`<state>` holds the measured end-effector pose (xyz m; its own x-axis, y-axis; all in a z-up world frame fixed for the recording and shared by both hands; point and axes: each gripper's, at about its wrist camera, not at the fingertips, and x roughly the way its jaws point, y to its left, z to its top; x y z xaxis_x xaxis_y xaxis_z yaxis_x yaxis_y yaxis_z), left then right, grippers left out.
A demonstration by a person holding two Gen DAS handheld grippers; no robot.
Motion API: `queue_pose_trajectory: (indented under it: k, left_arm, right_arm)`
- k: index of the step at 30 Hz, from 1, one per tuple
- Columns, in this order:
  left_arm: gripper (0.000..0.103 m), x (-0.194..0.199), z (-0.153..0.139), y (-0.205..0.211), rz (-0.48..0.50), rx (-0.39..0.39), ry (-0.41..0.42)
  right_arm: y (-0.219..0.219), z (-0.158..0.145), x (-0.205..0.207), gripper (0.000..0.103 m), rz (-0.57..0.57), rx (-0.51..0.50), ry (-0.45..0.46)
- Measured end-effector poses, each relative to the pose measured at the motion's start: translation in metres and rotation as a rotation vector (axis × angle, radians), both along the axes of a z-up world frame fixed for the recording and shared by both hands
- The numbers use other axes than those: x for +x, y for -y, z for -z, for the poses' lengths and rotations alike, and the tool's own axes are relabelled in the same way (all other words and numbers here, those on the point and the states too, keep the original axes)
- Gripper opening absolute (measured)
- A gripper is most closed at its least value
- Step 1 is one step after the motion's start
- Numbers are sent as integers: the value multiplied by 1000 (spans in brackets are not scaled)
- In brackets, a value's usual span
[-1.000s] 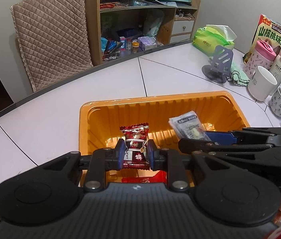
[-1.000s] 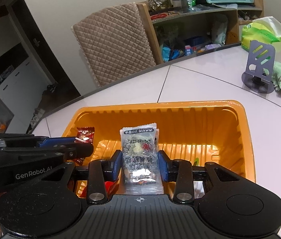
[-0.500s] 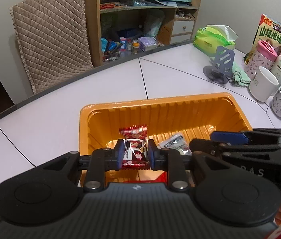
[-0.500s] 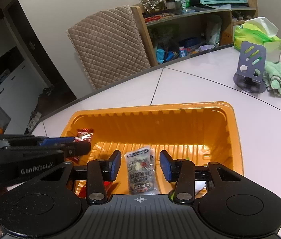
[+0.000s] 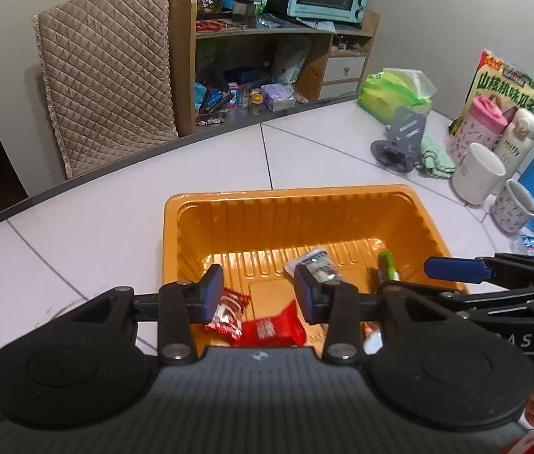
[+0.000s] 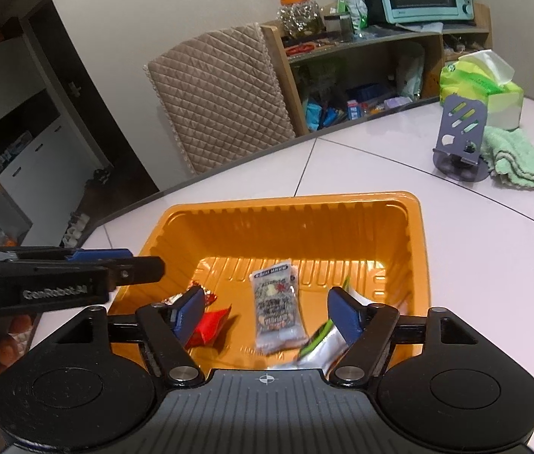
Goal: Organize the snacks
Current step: 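Carry the clear packet and dark red candy into the orange tray and release, then withdraw both tools from the tray toward the remaining candies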
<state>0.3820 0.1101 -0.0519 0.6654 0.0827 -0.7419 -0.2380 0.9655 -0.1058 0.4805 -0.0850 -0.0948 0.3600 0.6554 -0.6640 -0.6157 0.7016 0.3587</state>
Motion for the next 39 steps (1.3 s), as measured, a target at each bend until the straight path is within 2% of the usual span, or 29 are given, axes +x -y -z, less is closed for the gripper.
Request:
queue_pose_trajectory:
  k: [5, 19, 39]
  left_arm:
    - [46, -30, -14, 6, -31, -17, 3]
    - [46, -112, -37, 35, -92, -52, -6]
    - [47, -199, -26, 73, -142, -83, -38]
  right_arm:
    - [16, -10, -16, 75, 2, 15, 2]
    - [55, -32, -70, 79, -13, 16, 3]
    - [87, -31, -140, 79, -33, -8, -28]
